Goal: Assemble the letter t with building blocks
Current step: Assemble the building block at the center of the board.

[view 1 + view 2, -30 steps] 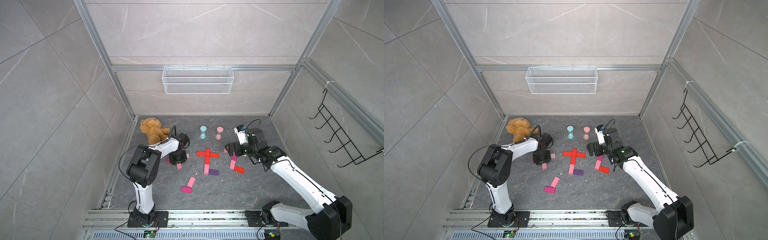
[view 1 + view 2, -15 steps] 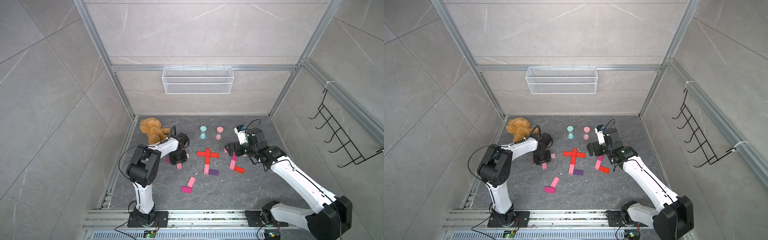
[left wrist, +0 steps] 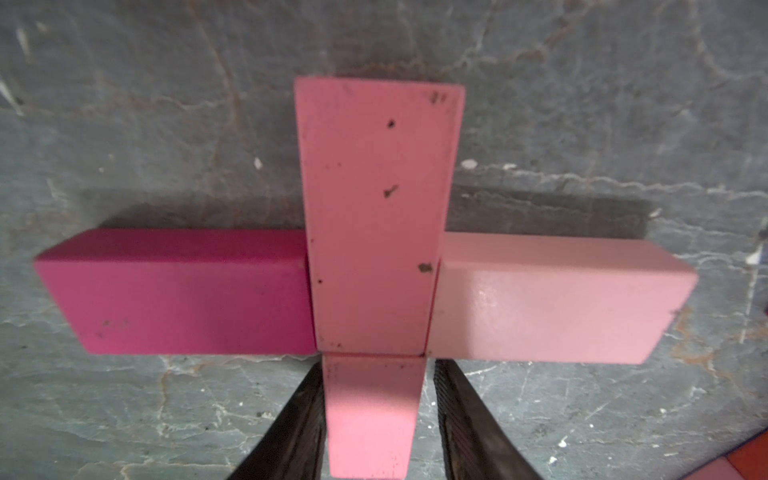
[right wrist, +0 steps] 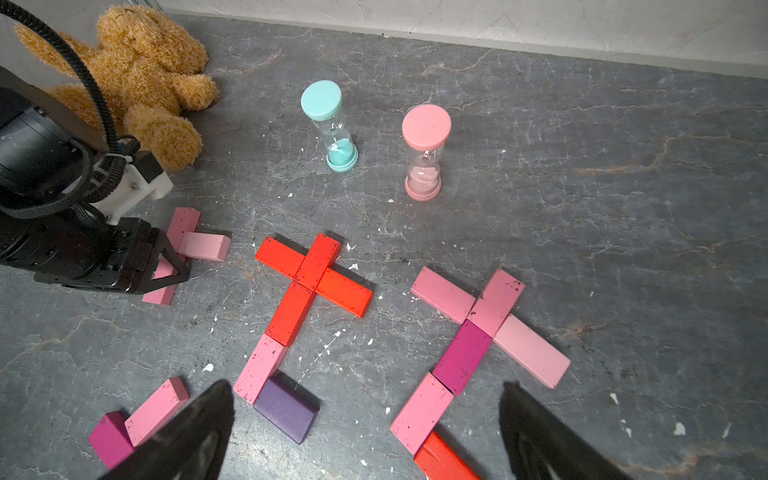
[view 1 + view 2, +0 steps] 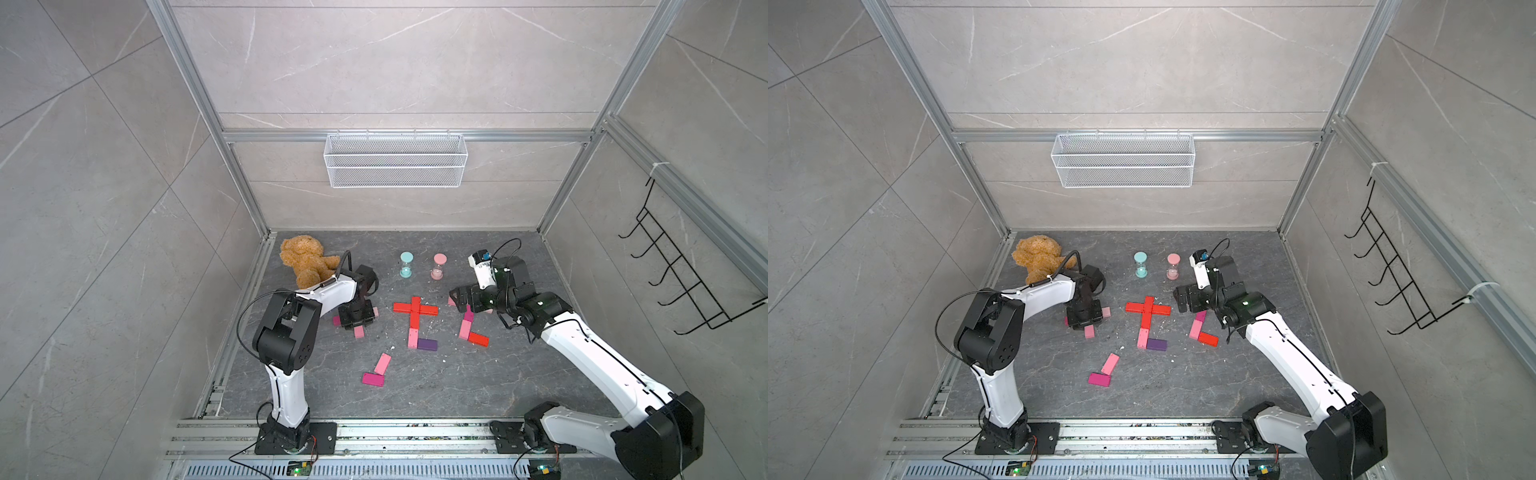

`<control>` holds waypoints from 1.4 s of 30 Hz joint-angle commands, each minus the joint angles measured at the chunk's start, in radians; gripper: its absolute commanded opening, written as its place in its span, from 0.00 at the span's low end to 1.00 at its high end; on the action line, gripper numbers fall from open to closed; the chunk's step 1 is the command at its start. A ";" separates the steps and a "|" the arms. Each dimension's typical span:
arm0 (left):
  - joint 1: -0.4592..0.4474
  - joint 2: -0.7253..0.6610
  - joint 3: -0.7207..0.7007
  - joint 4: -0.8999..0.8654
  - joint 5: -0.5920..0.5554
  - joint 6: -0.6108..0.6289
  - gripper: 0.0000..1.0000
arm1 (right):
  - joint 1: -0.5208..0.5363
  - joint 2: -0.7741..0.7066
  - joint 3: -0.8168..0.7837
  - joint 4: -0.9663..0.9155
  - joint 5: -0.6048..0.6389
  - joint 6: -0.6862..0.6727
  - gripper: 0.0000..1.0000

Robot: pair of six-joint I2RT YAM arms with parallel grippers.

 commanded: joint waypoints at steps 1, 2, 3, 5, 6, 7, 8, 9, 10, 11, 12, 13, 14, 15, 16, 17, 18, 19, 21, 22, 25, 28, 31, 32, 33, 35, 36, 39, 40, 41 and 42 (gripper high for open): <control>0.007 -0.010 0.014 -0.025 -0.012 0.010 0.48 | 0.002 0.007 0.013 -0.014 -0.006 -0.011 1.00; 0.006 -0.014 0.013 -0.027 -0.013 0.010 0.50 | 0.002 0.007 0.012 -0.014 -0.008 -0.010 1.00; 0.006 -0.020 0.012 -0.026 -0.013 0.012 0.51 | 0.002 0.008 0.013 -0.014 -0.008 -0.010 1.00; 0.006 -0.036 0.008 -0.027 -0.012 0.019 0.53 | 0.002 0.010 0.012 -0.013 -0.009 -0.010 1.00; 0.006 -0.044 0.007 -0.029 -0.012 0.021 0.53 | 0.003 0.010 0.012 -0.012 -0.009 -0.010 1.00; 0.006 -0.052 0.007 -0.029 -0.012 0.024 0.54 | 0.002 0.011 0.012 -0.012 -0.011 -0.011 1.00; 0.006 -0.061 0.007 -0.034 -0.012 0.026 0.55 | 0.004 0.009 0.012 -0.012 -0.011 -0.011 1.00; 0.006 -0.070 0.007 -0.038 -0.012 0.031 0.55 | 0.002 0.009 0.013 -0.012 -0.011 -0.011 1.00; 0.006 -0.080 0.008 -0.041 -0.013 0.035 0.55 | 0.002 0.010 0.012 -0.011 -0.011 -0.011 1.00; 0.006 -0.091 0.010 -0.046 -0.013 0.042 0.56 | 0.002 0.010 0.012 -0.012 -0.011 -0.011 1.00; 0.006 -0.101 0.011 -0.050 -0.014 0.048 0.56 | 0.002 0.011 0.013 -0.012 -0.011 -0.011 1.00; 0.005 -0.114 0.013 -0.053 -0.013 0.059 0.56 | 0.003 0.011 0.013 -0.011 -0.011 -0.011 1.00; 0.005 -0.128 0.014 -0.056 -0.013 0.072 0.56 | 0.003 0.012 0.013 -0.010 -0.011 -0.011 1.00; 0.003 -0.141 0.015 -0.059 -0.017 0.082 0.59 | 0.002 0.013 0.014 -0.011 -0.011 -0.011 1.00; 0.001 -0.157 0.013 -0.060 -0.018 0.093 0.61 | 0.003 0.014 0.015 -0.011 -0.011 -0.011 1.00; -0.001 -0.175 0.012 -0.059 -0.018 0.100 0.63 | 0.002 0.015 0.016 -0.011 -0.011 -0.011 1.00; -0.003 -0.188 0.010 -0.059 -0.014 0.109 0.64 | 0.002 0.014 0.016 -0.011 -0.011 -0.011 1.00; -0.006 -0.203 0.008 -0.061 -0.012 0.120 0.65 | 0.003 0.014 0.015 -0.010 -0.011 -0.011 1.00; -0.020 -0.231 0.007 -0.062 -0.009 0.140 0.65 | 0.002 0.014 0.017 -0.011 -0.011 -0.010 1.00; -0.033 -0.243 0.010 -0.068 -0.011 0.156 0.65 | 0.002 0.014 0.019 -0.012 -0.009 -0.011 1.00; -0.102 -0.259 0.028 -0.102 -0.045 0.182 0.65 | 0.002 0.016 0.024 -0.015 -0.001 -0.011 1.00; -0.202 -0.260 0.043 -0.136 -0.096 0.192 0.64 | 0.002 0.020 0.035 -0.024 0.009 -0.013 1.00; -0.305 -0.262 0.034 -0.144 -0.115 0.179 0.64 | 0.002 0.015 0.036 -0.027 0.020 -0.013 1.00; -0.336 -0.259 0.027 -0.142 -0.112 0.163 0.64 | 0.002 0.015 0.038 -0.029 0.028 -0.011 1.00; -0.363 -0.256 0.021 -0.140 -0.109 0.148 0.63 | 0.003 0.015 0.041 -0.033 0.036 -0.010 1.00; -0.414 -0.247 0.001 -0.141 -0.106 0.107 0.63 | 0.002 0.015 0.052 -0.044 0.051 -0.006 1.00; -0.432 -0.244 -0.010 -0.138 -0.102 0.083 0.63 | 0.002 0.014 0.055 -0.049 0.054 -0.005 1.00; -0.487 -0.242 -0.058 -0.103 -0.095 0.024 0.62 | 0.002 0.009 0.059 -0.052 0.064 0.003 1.00; -0.502 -0.243 -0.075 -0.092 -0.095 0.008 0.62 | 0.002 0.006 0.057 -0.052 0.064 0.005 1.00; -0.513 -0.246 -0.092 -0.080 -0.095 -0.007 0.62 | 0.002 0.003 0.056 -0.052 0.066 0.010 1.00; -0.520 -0.246 -0.106 -0.072 -0.096 -0.022 0.62 | 0.002 0.000 0.054 -0.051 0.067 0.012 1.00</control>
